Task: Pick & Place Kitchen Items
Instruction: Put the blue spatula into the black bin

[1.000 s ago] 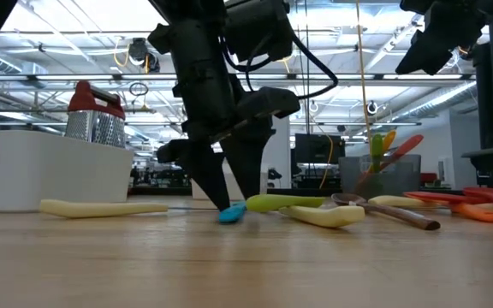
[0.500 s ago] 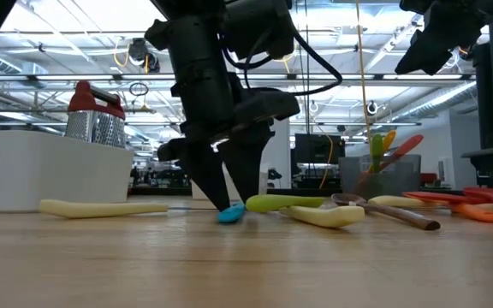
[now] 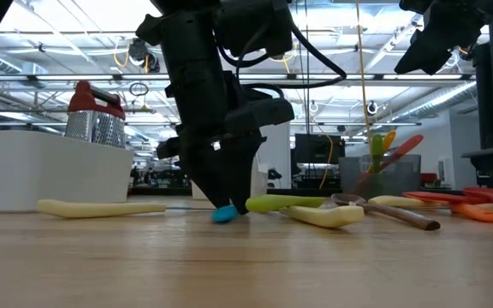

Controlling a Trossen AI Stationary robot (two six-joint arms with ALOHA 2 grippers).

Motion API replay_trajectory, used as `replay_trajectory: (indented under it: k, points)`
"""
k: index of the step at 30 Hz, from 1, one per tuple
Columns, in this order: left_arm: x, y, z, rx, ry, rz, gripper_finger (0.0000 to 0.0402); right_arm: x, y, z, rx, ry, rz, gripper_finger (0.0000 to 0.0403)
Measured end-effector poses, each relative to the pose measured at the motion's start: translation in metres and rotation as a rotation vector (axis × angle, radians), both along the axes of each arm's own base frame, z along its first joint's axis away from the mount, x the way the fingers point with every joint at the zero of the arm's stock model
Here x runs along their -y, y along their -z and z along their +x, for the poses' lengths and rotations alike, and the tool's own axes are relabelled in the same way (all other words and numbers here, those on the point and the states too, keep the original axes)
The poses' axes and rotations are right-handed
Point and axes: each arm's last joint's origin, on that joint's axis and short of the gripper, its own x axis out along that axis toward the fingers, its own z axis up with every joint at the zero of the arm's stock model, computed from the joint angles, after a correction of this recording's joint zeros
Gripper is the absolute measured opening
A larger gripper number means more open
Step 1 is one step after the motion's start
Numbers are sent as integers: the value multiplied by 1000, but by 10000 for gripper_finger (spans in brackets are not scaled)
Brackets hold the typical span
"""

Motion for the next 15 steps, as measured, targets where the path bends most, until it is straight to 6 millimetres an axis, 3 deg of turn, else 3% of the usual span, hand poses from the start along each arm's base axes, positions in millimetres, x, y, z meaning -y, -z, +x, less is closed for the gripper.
replay_trajectory:
  k: [9,15]
  points:
    - [3,0,-1,4,-1,9,22,0,0,0,0,0,0,59]
    - [4,-2,0,12,0,-2,11,0,0,0,0,0,0,59]
